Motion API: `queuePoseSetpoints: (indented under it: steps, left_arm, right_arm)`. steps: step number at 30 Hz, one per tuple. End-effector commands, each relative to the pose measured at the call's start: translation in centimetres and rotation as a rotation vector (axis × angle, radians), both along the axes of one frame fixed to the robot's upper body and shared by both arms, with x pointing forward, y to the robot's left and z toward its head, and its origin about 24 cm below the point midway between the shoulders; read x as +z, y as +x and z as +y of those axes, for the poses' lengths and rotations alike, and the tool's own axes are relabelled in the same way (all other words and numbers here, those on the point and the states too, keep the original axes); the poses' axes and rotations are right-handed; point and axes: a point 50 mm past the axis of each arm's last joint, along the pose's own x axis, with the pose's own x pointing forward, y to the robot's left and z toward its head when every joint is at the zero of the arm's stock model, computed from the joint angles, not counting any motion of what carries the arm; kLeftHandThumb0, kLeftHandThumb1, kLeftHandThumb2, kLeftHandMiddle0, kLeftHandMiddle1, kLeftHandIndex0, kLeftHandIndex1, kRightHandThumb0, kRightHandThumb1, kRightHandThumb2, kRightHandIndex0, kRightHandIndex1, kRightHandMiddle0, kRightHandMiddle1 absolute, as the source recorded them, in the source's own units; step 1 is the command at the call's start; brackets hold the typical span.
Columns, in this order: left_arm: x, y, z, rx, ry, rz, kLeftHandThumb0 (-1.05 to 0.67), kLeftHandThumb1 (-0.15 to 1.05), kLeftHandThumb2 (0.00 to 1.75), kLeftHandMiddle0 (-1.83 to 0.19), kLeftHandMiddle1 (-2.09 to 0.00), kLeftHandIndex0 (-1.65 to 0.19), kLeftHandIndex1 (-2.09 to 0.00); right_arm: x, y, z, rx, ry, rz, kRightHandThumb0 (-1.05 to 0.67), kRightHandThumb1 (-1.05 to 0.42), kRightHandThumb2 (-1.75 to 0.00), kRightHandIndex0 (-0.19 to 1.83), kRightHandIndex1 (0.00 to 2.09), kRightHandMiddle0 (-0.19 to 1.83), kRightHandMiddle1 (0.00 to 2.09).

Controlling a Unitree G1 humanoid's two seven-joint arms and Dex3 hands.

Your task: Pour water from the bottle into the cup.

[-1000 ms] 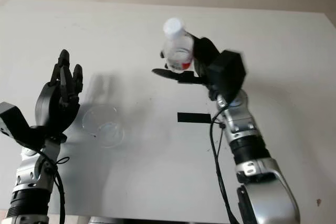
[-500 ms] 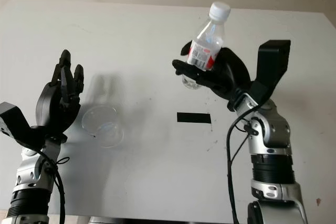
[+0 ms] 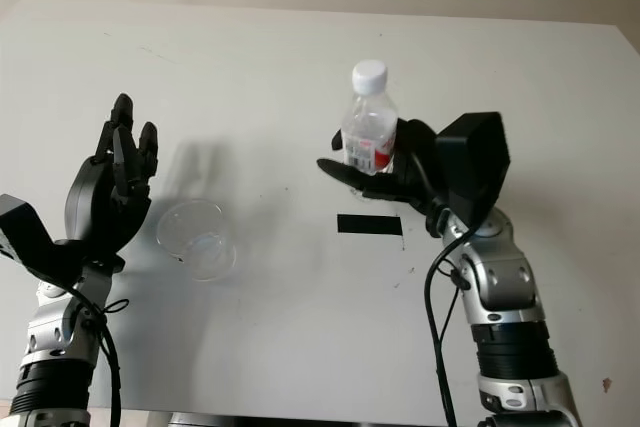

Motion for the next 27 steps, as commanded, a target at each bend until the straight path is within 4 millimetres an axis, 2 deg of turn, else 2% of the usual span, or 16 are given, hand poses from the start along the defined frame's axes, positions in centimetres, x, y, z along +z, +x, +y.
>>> queuePoseSetpoints:
  steps: [1, 7, 13, 21, 27]
  left_arm:
    - [0.3, 0.0, 0.3, 0.007, 0.013, -0.006, -0.77, 1.05, 0.71, 0.19, 0.00, 0.19, 0.00]
    - [0.3, 0.0, 0.5, 0.004, 0.011, -0.008, -0.77, 1.05, 0.70, 0.19, 0.00, 0.19, 0.00]
    - [0.5, 0.1, 0.8, 0.005, 0.022, -0.013, -0.76, 1.05, 0.70, 0.19, 0.00, 0.19, 0.00]
    - [0.8, 0.1, 1.0, -0.001, 0.023, -0.018, -0.75, 1.05, 0.70, 0.19, 0.00, 0.19, 0.00]
    - [0.8, 0.1, 1.2, 0.001, 0.026, -0.020, -0.76, 1.05, 0.69, 0.19, 0.00, 0.19, 0.00]
  right_arm:
    - [-0.4, -0.3, 0.0, 0.001, 0.004, 0.003, -0.42, -1.05, -0.40, 1.16, 2.09, 0.78, 2.09]
    - [-1.4, -0.6, -0.2, 0.012, 0.067, 0.062, -0.42, -1.05, -0.41, 1.15, 2.09, 0.79, 2.09]
    - [-3.2, -1.2, -0.6, -0.018, 0.133, 0.103, -0.46, -1.05, -0.41, 1.27, 2.09, 0.85, 2.09]
    - [-4.7, -1.3, -1.1, -0.096, 0.152, 0.126, -0.46, -1.05, -0.42, 1.30, 2.09, 0.86, 2.09]
    - [-5.4, -1.2, -1.3, -0.103, 0.109, 0.111, -0.48, -1.05, -0.41, 1.20, 2.09, 0.76, 2.09]
